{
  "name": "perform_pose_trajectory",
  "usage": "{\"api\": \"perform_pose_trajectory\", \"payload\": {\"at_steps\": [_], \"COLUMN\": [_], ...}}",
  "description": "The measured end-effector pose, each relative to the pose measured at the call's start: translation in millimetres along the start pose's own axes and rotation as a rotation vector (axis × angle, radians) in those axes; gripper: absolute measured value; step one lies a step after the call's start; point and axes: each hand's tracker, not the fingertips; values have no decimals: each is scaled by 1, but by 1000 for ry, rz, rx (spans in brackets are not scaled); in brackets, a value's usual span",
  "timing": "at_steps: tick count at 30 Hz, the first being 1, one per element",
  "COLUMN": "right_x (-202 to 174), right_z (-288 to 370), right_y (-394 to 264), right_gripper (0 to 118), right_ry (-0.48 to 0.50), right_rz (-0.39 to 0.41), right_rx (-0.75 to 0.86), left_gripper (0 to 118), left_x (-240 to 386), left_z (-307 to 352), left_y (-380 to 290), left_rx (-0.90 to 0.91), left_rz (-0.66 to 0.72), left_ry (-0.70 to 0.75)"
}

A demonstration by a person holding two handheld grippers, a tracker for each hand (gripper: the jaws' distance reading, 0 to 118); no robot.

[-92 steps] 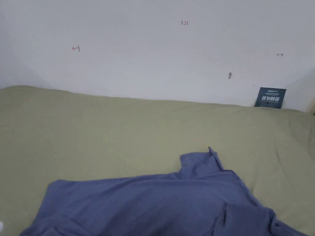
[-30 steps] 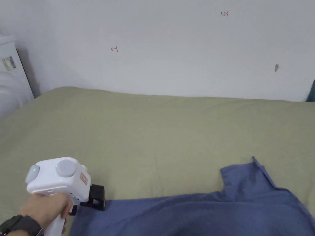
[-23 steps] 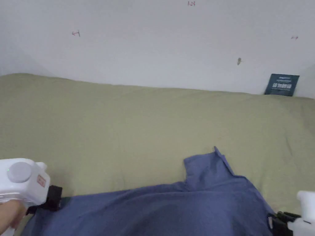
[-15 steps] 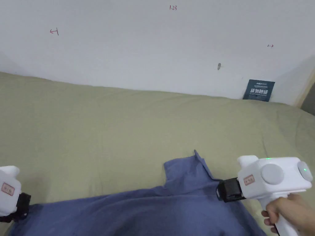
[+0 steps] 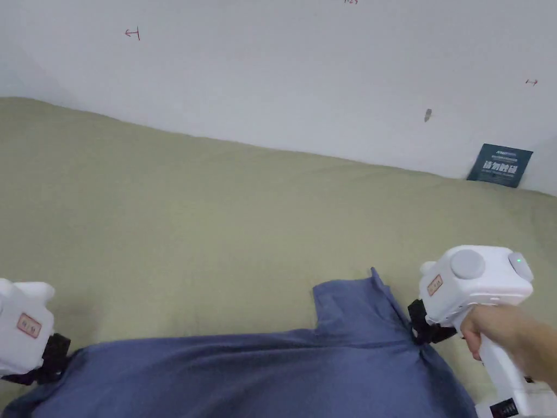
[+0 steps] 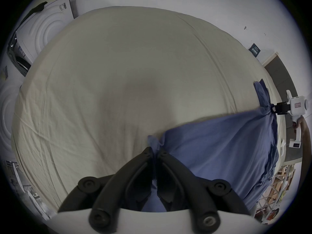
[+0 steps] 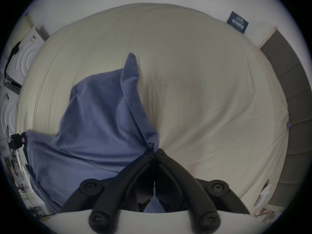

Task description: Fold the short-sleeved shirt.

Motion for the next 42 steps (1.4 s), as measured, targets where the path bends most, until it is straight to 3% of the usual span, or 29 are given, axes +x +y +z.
{"api": "perform_pose_trajectory", "payload": {"at_steps": [2,3,9,14,20,24,26,29,32,36,38,40,41,42], "right_x": [-3,0,-9,1,19,30,32,35,40,44,45,45,47,50], "right_z": [17,27,116,183,233,222,208,185,164,140,133,131,132,135], "right_y": [-20,-9,-30,-85,-186,-255,-287,-330,-360,-381,-384,-383,-380,-378], "right_gripper": [0,0,0,0,0,0,0,0,0,0,0,4,14,49], "right_ry": [-3,58,84,106,109,113,134,174,178,184,192,200,212,253], "right_rz": [-13,-33,51,86,70,-13,-19,-110,-189,-226,-263,-271,-289,-307], "right_rx": [23,51,160,251,308,265,238,194,156,138,149,153,161,158], "left_gripper": [2,2,2,2,2,2,2,2,2,3,3,7,12,29], "left_x": [-1,0,4,4,-3,-20,-25,-26,-28,-35,-34,-27,-24,-21], "left_z": [5,9,58,129,188,178,164,140,118,101,107,108,110,113], "left_y": [1,4,-2,-30,-100,-154,-180,-218,-246,-261,-258,-253,-253,-252], "left_rx": [11,22,96,187,226,192,152,71,7,-57,56,39,13,11], "left_rz": [6,12,-70,-163,-226,-226,-214,-183,-134,-76,-36,-64,-89,-107], "left_ry": [-20,-26,-78,-113,-131,-124,-126,-104,-123,-150,-139,-140,-111,-104]}}
